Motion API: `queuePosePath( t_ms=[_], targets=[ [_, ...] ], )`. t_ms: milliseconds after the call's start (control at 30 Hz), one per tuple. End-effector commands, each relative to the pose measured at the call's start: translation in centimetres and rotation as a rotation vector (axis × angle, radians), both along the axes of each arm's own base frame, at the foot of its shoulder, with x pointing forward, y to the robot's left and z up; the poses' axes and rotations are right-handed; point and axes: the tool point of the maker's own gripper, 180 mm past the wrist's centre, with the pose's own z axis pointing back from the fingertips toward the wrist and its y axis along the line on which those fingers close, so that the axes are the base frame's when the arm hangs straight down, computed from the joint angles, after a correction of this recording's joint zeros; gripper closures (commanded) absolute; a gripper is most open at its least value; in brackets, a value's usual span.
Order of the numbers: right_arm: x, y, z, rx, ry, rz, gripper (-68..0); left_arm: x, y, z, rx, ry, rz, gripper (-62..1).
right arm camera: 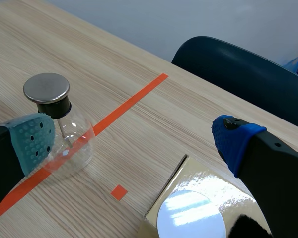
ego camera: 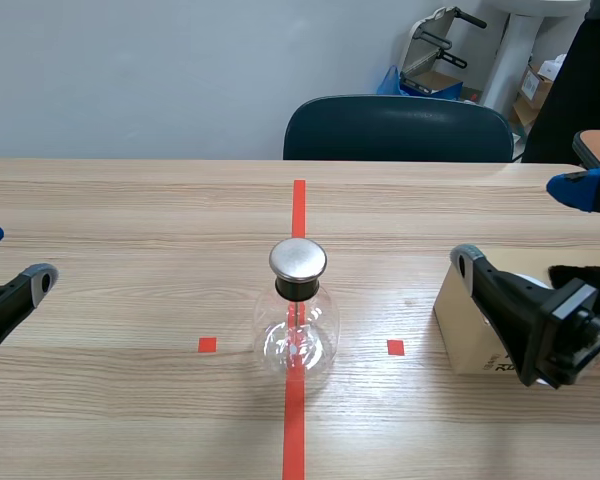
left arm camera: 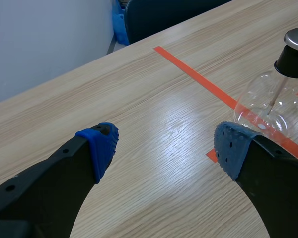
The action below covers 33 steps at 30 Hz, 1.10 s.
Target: Do the electroscope experiment
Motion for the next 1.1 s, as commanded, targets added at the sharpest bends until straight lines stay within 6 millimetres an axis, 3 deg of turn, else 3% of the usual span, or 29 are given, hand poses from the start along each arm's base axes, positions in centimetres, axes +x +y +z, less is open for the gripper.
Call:
queuePosePath(
  t_ms=[0,1067],
  targets=[
    [0.18,0.18,0.84,0.009,-0.029,0.013,-67.9,0.18,-0.53,0.97,-0.025,-0.029,-0.009,-43.3],
    [0.16,0.28,1.52,0.031,-0.059,0.019,-67.9,0.23,-0.45,0.98,-0.024,-0.031,-0.004,-43.3]
  ],
)
